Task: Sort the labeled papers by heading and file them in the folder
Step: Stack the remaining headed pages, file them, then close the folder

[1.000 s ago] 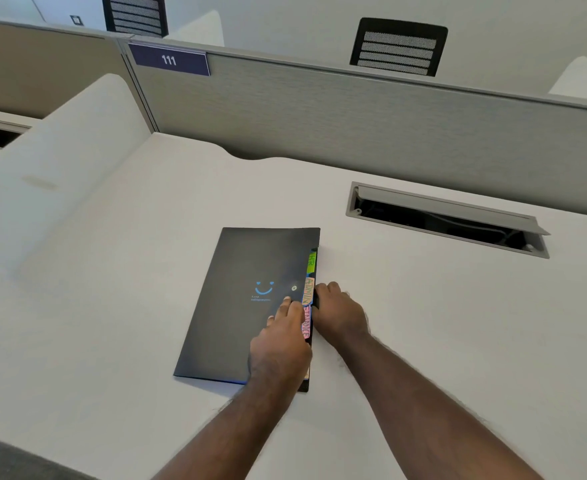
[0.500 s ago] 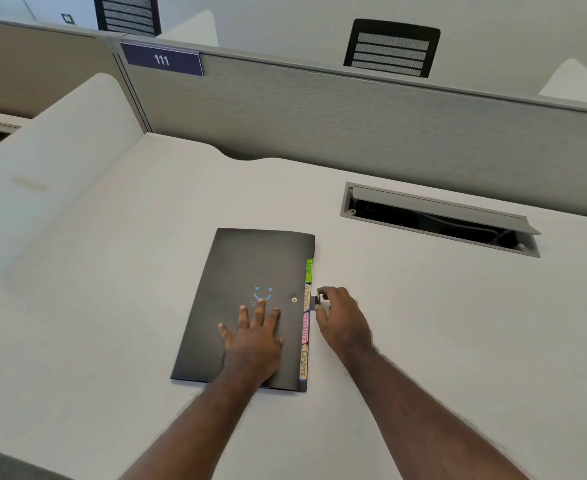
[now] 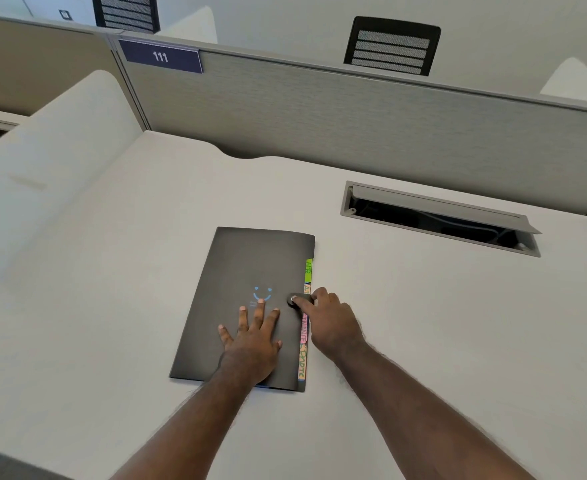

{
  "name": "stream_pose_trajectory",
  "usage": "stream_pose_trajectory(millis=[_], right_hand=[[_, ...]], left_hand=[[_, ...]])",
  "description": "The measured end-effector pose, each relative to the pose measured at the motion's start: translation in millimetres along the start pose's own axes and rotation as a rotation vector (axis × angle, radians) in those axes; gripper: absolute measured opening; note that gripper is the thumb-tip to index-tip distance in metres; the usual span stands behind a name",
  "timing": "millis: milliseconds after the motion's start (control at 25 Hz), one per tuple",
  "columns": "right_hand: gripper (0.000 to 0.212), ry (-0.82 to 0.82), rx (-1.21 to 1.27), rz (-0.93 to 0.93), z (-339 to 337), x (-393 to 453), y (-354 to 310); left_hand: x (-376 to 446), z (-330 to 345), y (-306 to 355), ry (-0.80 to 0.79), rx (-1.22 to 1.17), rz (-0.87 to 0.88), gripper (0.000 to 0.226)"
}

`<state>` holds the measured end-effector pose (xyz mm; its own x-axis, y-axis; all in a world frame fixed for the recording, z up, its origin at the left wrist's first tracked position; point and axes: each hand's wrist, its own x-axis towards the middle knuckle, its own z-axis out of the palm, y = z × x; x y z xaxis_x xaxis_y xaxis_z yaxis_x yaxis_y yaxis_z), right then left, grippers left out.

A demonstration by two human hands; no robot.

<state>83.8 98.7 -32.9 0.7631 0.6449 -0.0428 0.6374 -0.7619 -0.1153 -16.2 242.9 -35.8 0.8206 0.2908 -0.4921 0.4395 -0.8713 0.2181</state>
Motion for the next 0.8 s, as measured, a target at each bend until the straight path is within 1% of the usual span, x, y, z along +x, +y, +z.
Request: stream_pose_trajectory(millis=[80,160,240,320,440,480,520,560,600,640,680,760,800], right_hand=[[0.051,0.009,-0.084,-0.014,-1,1,-3],[0.042,0.007,-0.126,-0.037,-1,3,-4],[0.044,0.03,-0.143,-0.054,0,6,-4],[0.045,0.007,-0.146,-0.037,-2,8,-5],[0.041,0.003,-0.138,-0.014,-1,6,-3],[0.044,0.003,-0.126,0.007,0,4,-1],[0.051,0.016,-0.099,0.033,1,1,1],[0.057,0.019,-0.041,0.077,2,-3,1],[0.058,0.001,0.039,0.141,1,-8,-1],[0.054,-0.055,0.129,0.224,0,-14,-4],[0.048,-0.085,0.208,0.306,-1,-19,-7],[0.038,-0.159,0.374,0.447,1,-28,-16],[0.035,-0.194,0.484,0.499,4,-31,-21]], left_hand=[[0,-2,2,-0.008,-0.002,-0.005,0.065],[0,-3,2,-0.016,0.002,-0.003,0.065],[1,-2,2,-0.015,0.011,0.001,0.065],[1,-1,1,-0.017,0.015,0.001,0.065],[0,-5,1,-0.026,0.007,0.007,0.064],[-1,-7,0,0.0,-0.011,0.006,0.063],[-1,-10,-4,0.063,-0.041,-0.005,0.06],[-2,-13,-9,0.152,-0.082,-0.043,0.058],[-4,-17,-19,0.253,-0.119,-0.11,0.055],[-7,-22,-31,0.339,-0.158,-0.204,0.053],[-12,-27,-45,0.386,-0.198,-0.318,0.051],[-21,-36,-70,0.375,-0.278,-0.52,0.044],[-24,-37,-80,0.347,-0.3,-0.568,0.039]])
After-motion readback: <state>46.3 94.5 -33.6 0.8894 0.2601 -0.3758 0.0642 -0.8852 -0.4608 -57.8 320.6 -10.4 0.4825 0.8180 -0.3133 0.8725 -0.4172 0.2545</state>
